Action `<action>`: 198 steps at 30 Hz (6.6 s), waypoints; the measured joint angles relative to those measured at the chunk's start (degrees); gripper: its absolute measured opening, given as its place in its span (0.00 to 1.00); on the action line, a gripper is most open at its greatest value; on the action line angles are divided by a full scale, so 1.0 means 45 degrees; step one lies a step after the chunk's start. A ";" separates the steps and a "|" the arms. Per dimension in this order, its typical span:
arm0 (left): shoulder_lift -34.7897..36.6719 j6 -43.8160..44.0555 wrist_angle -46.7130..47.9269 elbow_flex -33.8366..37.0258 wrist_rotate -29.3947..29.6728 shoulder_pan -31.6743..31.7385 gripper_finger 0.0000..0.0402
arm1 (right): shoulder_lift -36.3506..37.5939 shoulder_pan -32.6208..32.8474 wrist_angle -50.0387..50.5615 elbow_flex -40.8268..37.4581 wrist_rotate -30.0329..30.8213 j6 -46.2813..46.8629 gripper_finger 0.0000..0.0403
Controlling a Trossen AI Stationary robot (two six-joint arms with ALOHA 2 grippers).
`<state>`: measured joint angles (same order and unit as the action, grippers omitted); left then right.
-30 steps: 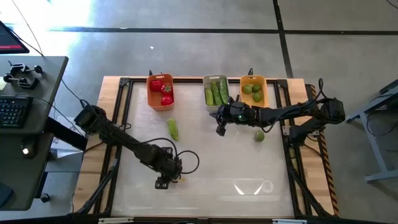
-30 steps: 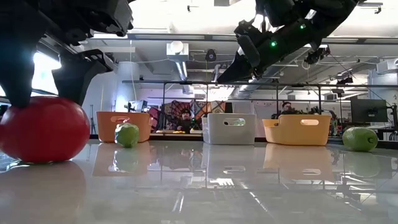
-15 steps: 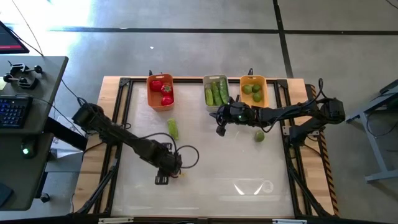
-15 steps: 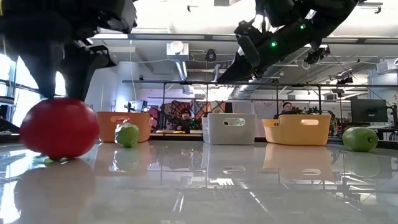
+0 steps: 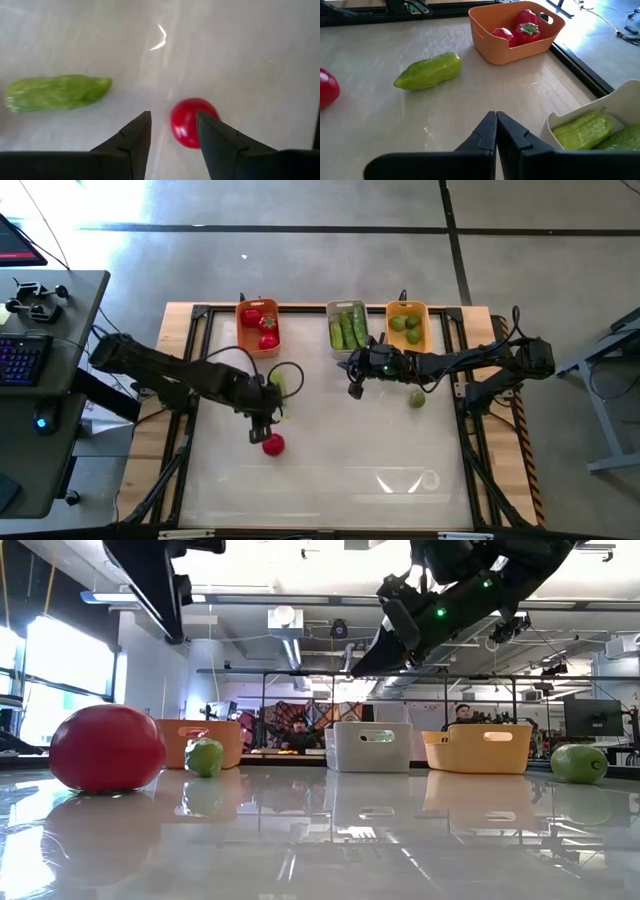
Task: Sort produce into baskets
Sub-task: Put the tomato into the orange bin, then put the lime into the yellow bin
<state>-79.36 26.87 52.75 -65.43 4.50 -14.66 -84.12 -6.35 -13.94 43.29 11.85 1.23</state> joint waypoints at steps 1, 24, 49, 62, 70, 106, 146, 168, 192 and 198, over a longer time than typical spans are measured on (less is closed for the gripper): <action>-0.0074 0.0000 -0.0041 0.0000 -0.0098 -0.0092 0.37 | 0.0000 0.0004 0.0001 0.0000 -0.0003 0.0000 0.00; -0.4263 0.0337 -0.1093 0.0000 -0.0658 -0.2030 0.77 | 0.0000 0.0002 0.0219 0.0000 -0.0003 0.0000 0.00; -0.4451 -0.0078 -0.1475 0.0011 -0.0517 -0.1895 0.62 | -0.0003 0.0001 0.0231 0.0000 -0.0003 0.0001 0.00; -0.2493 0.0003 0.0419 0.0032 0.0180 -0.0778 0.59 | -0.0003 0.0001 0.0240 0.0000 -0.0003 0.0000 0.00; 0.0145 0.1035 0.2559 0.0010 0.1530 0.1505 0.59 | -0.0005 0.0004 0.0274 0.0000 -0.0003 0.0005 0.00; -0.2589 -0.5790 0.0378 0.0005 0.2121 1.2488 0.59 | -0.0005 -0.0001 0.0278 -0.0005 -0.0003 -0.0044 0.00; -0.2794 -0.6690 0.0282 0.0000 0.1595 1.2604 0.72 | -0.0005 -0.0001 0.0287 -0.0005 -0.0003 -0.0049 0.00; -0.0407 -0.7127 -0.9398 0.2268 -0.0323 0.9552 0.72 | -0.0005 0.0000 0.0472 -0.0010 0.0004 -0.0287 0.00; 0.1293 -0.6445 -2.1551 0.9629 -0.0576 0.5242 0.72 | -0.1789 0.0004 -0.0090 0.0237 -0.0055 -0.0143 0.00; 0.1293 -0.6713 -2.2199 1.0393 -0.0726 0.4159 0.72 | -0.2265 0.0282 -0.0252 0.0977 -0.0765 0.0393 0.00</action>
<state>-73.54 -3.34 -47.15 -18.66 1.23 4.06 -94.31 -5.08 -15.07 47.68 8.41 3.00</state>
